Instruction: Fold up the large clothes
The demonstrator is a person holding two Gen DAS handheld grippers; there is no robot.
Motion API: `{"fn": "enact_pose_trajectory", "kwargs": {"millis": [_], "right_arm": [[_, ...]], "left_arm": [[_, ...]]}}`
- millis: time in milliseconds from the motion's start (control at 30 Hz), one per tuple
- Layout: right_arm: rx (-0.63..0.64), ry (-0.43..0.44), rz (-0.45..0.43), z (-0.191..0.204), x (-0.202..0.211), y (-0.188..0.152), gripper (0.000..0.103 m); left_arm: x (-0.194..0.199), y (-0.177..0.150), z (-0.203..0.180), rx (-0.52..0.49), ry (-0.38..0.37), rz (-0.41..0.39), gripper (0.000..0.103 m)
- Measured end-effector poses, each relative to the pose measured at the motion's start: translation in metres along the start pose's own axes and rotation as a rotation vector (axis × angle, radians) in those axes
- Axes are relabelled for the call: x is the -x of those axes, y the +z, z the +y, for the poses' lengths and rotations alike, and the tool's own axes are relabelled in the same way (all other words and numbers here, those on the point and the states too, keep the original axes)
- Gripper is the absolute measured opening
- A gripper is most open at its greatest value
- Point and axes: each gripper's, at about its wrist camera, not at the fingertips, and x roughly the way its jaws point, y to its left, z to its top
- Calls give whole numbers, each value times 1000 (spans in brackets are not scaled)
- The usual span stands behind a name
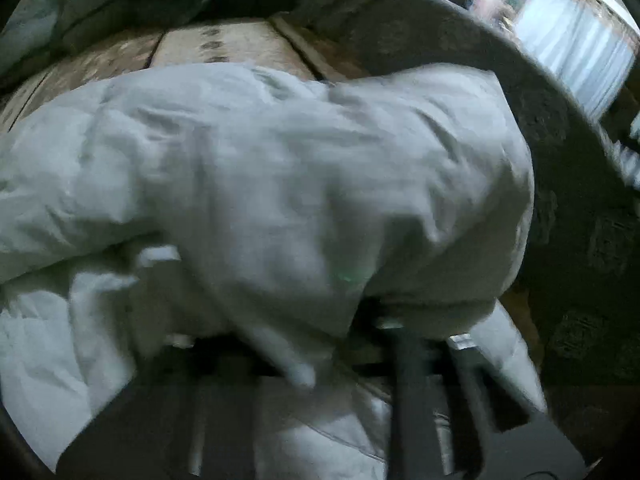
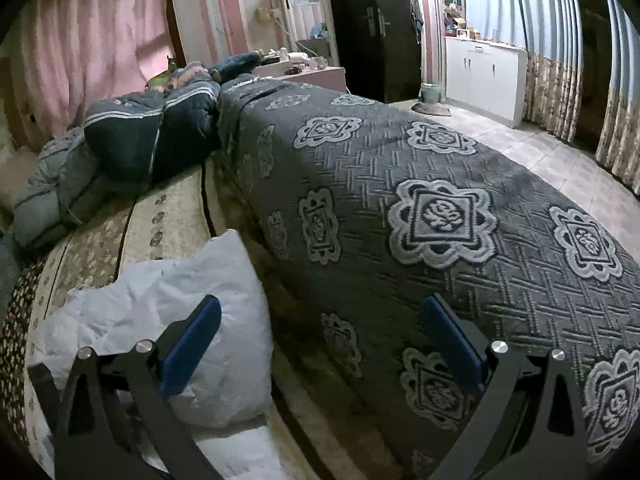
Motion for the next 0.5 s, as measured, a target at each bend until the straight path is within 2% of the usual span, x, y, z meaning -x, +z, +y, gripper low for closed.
{"fn": "enact_pose_trajectory", "kwargs": {"millis": [100, 300, 400, 500], "right_arm": [[-10, 39, 19, 14, -3, -2, 101], [109, 61, 11, 61, -8, -8, 101], [131, 75, 17, 79, -13, -10, 101], [173, 87, 27, 99, -18, -11, 101]], "left_arm": [[27, 20, 17, 17, 60, -88, 8], [106, 68, 76, 38, 234, -313, 7], [130, 76, 117, 104, 260, -349, 7], [142, 77, 164, 181, 302, -348, 7]]}}
